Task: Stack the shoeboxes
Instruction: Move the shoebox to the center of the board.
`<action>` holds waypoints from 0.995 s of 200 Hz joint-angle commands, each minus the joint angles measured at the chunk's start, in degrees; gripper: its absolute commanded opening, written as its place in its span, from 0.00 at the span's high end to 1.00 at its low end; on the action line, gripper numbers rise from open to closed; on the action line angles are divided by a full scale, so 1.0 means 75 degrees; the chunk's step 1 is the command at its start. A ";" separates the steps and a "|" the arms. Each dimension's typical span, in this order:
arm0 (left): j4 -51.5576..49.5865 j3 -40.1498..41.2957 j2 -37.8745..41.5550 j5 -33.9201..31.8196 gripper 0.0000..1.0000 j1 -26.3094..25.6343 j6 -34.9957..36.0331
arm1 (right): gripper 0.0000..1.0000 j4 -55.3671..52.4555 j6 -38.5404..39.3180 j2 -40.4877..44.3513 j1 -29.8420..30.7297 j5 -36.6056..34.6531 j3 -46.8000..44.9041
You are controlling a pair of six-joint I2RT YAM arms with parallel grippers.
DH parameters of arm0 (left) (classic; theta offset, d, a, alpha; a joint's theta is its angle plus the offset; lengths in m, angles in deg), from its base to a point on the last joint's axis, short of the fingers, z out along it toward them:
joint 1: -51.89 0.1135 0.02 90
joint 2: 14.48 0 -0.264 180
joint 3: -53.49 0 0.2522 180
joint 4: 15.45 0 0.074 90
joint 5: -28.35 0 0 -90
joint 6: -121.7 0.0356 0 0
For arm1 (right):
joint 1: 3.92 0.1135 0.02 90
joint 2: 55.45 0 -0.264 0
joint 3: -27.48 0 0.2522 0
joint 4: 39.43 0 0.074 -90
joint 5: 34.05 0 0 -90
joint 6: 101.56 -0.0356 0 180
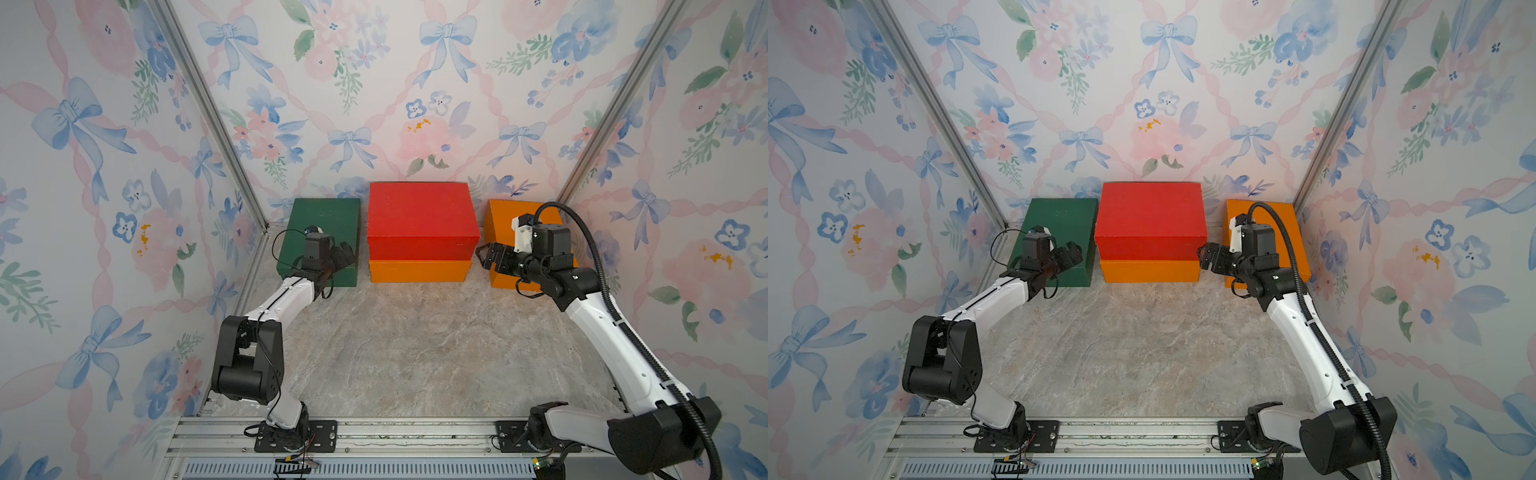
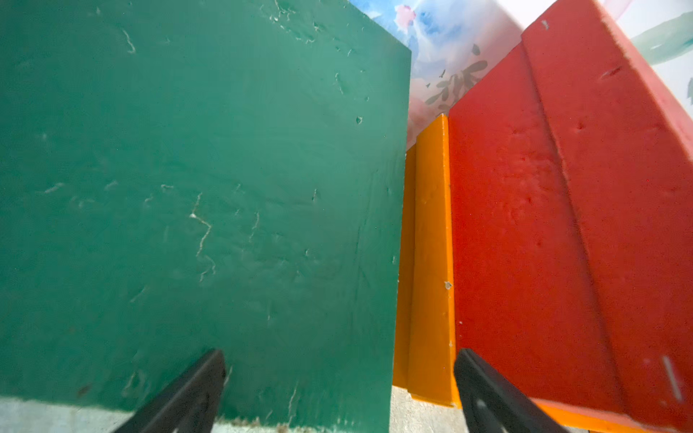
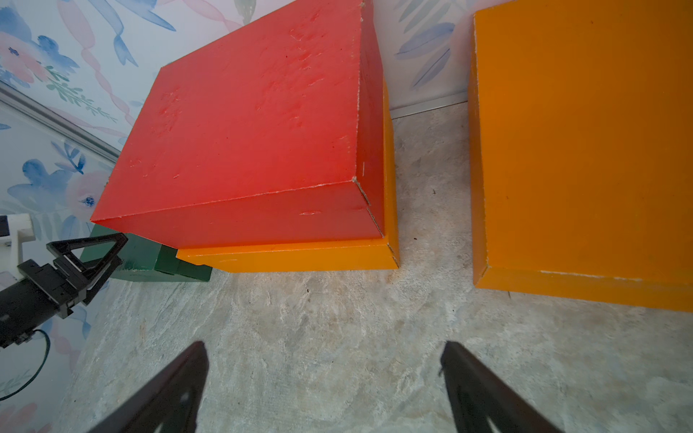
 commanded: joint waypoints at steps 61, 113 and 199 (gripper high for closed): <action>-0.0026 0.0336 0.0099 -0.0277 0.02 0.0107 0.0179 | 0.03 -0.0099 0.0084 0.0179 -0.0081 -0.0025 -0.0086; -0.0024 0.0339 0.0001 -0.0208 0.02 0.0171 0.0245 | 0.03 -0.0161 0.0084 0.0208 -0.0087 -0.0013 -0.0038; -0.0031 0.0626 0.0098 -0.0275 0.02 0.0013 0.0304 | 0.03 -0.0174 0.0060 0.0246 -0.0094 0.0033 -0.0018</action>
